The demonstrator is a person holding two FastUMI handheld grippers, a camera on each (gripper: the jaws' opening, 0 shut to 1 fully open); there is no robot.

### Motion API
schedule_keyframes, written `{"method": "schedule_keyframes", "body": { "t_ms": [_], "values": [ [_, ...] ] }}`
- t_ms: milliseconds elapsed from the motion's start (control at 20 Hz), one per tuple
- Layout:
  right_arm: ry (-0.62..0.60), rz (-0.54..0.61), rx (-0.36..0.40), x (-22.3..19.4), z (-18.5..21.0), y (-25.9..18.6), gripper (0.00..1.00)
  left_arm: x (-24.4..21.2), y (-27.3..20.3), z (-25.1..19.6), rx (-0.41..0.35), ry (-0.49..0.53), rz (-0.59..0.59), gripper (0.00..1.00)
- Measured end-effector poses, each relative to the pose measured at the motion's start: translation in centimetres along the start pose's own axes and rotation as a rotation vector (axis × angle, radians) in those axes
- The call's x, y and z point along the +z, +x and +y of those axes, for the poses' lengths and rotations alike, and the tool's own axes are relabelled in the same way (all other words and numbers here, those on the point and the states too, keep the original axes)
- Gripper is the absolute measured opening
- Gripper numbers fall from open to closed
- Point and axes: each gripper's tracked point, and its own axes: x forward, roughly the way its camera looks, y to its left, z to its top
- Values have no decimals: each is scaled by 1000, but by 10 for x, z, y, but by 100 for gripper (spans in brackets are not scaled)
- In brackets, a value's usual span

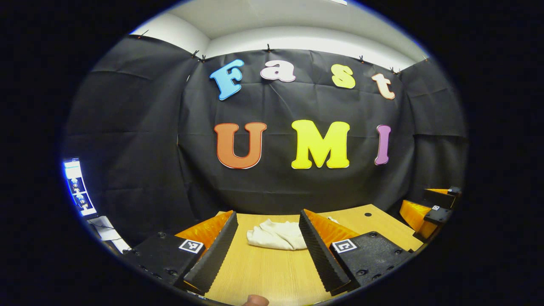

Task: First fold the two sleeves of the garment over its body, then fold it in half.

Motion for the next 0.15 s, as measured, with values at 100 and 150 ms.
{"method": "schedule_keyframes", "body": {
  "t_ms": [100,150],
  "values": [
    [-13,-27,-6,5,-3,-3,94,-6,0,-1,1,-2,18,94],
    [-16,-29,-7,6,-3,-4,95,-9,0,-6,-12,-12,24,94]
  ]
}}
